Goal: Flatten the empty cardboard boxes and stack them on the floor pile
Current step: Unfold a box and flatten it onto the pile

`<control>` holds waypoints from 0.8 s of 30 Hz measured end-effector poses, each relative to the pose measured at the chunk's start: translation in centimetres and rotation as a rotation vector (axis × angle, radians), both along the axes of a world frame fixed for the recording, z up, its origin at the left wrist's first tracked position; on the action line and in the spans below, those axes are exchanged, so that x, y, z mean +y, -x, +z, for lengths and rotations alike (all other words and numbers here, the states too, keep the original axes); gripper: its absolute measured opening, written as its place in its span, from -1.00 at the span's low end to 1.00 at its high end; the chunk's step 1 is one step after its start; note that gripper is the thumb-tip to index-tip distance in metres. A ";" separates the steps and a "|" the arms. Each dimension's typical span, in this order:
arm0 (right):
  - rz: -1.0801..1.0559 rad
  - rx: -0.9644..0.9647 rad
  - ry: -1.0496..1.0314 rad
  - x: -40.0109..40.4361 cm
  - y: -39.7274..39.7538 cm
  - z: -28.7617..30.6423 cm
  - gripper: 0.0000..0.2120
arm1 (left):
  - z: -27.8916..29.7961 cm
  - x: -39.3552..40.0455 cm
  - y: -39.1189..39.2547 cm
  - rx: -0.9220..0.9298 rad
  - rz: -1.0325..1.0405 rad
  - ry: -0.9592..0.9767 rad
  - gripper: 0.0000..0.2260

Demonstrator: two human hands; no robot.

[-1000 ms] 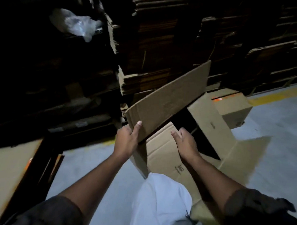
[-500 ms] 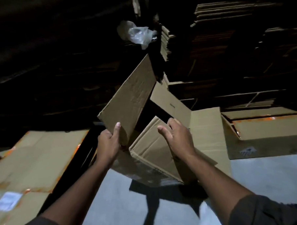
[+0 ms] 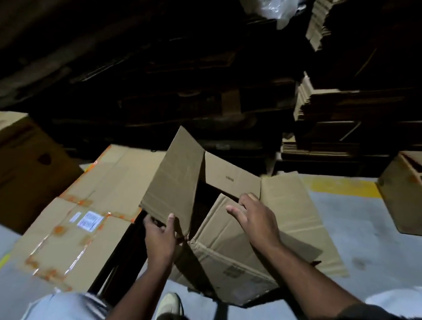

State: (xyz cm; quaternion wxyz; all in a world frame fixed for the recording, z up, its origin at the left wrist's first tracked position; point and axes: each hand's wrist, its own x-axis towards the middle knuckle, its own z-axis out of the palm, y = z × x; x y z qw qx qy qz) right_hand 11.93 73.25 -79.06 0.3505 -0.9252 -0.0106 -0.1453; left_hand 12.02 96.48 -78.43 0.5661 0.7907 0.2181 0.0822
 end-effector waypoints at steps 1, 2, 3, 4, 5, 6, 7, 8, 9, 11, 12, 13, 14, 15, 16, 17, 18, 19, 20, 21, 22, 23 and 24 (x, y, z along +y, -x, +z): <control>0.004 0.010 -0.020 0.2 0.1 -0.4 -0.68 | -0.2 0.0 0.9 -0.037 0.042 -0.168 -0.38; 0.012 0.018 -0.034 0.3 0.3 -0.6 -0.68 | -0.1 -0.1 1.9 -0.092 0.089 -0.361 -0.34; 0.022 0.029 -0.043 0.5 0.4 -0.8 -0.69 | -0.1 -0.5 2.9 -0.207 0.079 -0.539 -0.31; 0.037 0.041 -0.049 0.9 0.5 -0.9 -0.70 | 0.4 -1.1 4.0 -0.322 0.000 -0.680 -0.27; 0.054 0.050 -0.048 1.3 0.6 -0.9 -0.71 | 0.4 -1.7 4.8 -0.436 -0.122 -0.777 -0.24; 0.077 0.046 -0.037 1.8 0.7 -0.7 -0.72 | 0.2 -2.3 5.5 -0.489 -0.241 -0.831 -0.20; 0.099 0.039 -0.017 2.2 0.6 -0.5 -0.73 | -0.1 -2.7 6.0 -0.521 -0.349 -0.870 -0.16; 0.116 0.029 0.004 2.6 0.5 -0.1 -0.73 | -0.5 -2.9 6.2 -0.502 -0.439 -0.874 -0.12; 0.122 0.018 0.015 2.7 0.4 0.4 -0.72 | -1.0 -3.1 6.4 -0.444 -0.523 -0.857 -0.09; 0.116 -0.022 0.017 2.7 0.2 1.4 -0.71 | -2.0 -3.1 6.9 -0.249 -0.695 -0.845 -0.02; 0.109 -0.046 0.021 2.5 0.1 2.0 -0.71 | -2.6 -3.1 7.3 -0.174 -0.758 -0.872 0.03; 0.103 -0.063 0.026 2.3 0.1 2.7 -0.72 | -3.3 -2.9 7.7 -0.127 -0.788 -0.906 0.06; 0.100 -0.078 0.030 2.1 0.2 3.3 -0.72 | -3.8 -2.7 8.0 -0.098 -0.777 -0.913 0.09; 0.100 -0.090 0.036 2.0 0.2 3.8 -0.71 | -3.9 -2.6 8.3 -0.084 -0.739 -0.880 0.10; 0.100 -0.105 0.047 2.0 0.4 4.3 -0.70 | -3.8 -2.5 8.4 -0.075 -0.696 -0.838 0.10; 0.098 -0.125 0.066 2.1 0.5 4.7 -0.69 | -3.6 -2.4 8.4 -0.090 -0.663 -0.786 0.08; 0.095 -0.152 0.087 2.2 0.7 5.0 -0.68 | -3.4 -2.4 8.2 -0.115 -0.640 -0.733 0.06; 0.089 -0.184 0.103 2.2 0.9 5.2 -0.68 | -3.0 -2.3 7.9 -0.151 -0.620 -0.687 0.04; 0.078 -0.224 0.111 2.0 1.1 5.5 -0.69 | -2.6 -2.3 7.4 -0.183 -0.605 -0.664 0.04; 0.065 -0.264 0.114 1.7 1.2 5.7 -0.69 | -2.2 -2.4 6.9 -0.216 -0.596 -0.667 0.06; 0.055 -0.298 0.116 1.4 1.3 5.9 -0.69 | -1.8 -2.6 6.4 -0.244 -0.580 -0.681 0.07; 0.048 -0.326 0.118 1.0 1.3 6.0 -0.68 | -1.4 -2.7 5.8 -0.270 -0.544 -0.696 0.07; 0.049 -0.344 0.120 0.7 1.3 6.0 -0.67 | -0.7 -2.9 5.0 -0.284 -0.497 -0.700 0.03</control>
